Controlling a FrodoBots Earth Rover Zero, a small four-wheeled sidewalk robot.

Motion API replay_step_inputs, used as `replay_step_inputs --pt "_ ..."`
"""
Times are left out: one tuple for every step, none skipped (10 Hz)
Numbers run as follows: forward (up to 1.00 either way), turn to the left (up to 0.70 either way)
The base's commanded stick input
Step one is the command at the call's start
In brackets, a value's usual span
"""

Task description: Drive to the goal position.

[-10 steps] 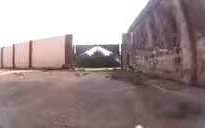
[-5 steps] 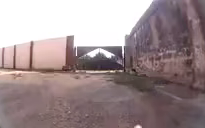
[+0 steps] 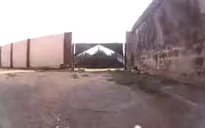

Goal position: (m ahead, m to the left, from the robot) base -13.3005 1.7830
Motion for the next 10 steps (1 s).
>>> replay_step_inputs --pt "0.70 0.00" --pt "0.70 0.00" --pt "0.70 0.00" --pt "0.70 0.00" --pt "0.70 0.03" --pt "0.70 0.19" --pt "0.70 0.35" --pt "0.70 0.35" --pt "0.70 0.35" --pt "0.70 0.35"
